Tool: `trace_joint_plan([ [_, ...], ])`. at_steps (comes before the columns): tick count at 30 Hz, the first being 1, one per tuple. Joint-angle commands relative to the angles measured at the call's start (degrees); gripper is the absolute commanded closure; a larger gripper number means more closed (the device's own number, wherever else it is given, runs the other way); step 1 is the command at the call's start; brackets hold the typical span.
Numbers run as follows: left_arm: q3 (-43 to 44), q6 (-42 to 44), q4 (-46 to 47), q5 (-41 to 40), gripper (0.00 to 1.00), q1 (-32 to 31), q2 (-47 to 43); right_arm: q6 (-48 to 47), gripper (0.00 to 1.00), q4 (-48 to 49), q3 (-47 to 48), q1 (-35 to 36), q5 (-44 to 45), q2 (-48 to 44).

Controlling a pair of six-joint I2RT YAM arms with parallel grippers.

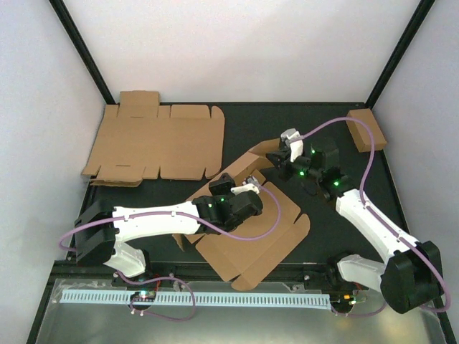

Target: Fold the paper box

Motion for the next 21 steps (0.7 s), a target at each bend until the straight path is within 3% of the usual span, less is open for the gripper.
trace_joint_plan([
  [1,2.5,-1.2,-0.9,-0.2,0.99,0.9,-2.0,2.7,0.98,-2.1,4.0,1.4,2.3,-0.2],
  [12,3.9,-1.8,-2.2,4.0,0.99,3.2,-2.4,7.9,0.98,-7.2,6.1,3.8,7.6,-0.5],
  [13,3.7,-1.8,-2.3,4.3,0.99,3.2,-2.5,6.6,0.94,-7.2,5.7,3.8,9.0,-0.5],
  [14,3.5,-1.7,-2.1,4.7,0.99,3.2,-2.7,5.3,0.82,-7.3,5.3,3.7,12.4,-0.6],
  [17,2.8,-1.6,-1.7,5.5,0.98,3.3,-3.2,0.4,0.76,-7.2,4.9,2.4,14.3,-0.5],
  [21,2.4,-1.6,-1.8,5.7,0.99,3.4,-2.8,-4.8,0.57,-5.1,4.4,-2.2,10.3,0.6],
])
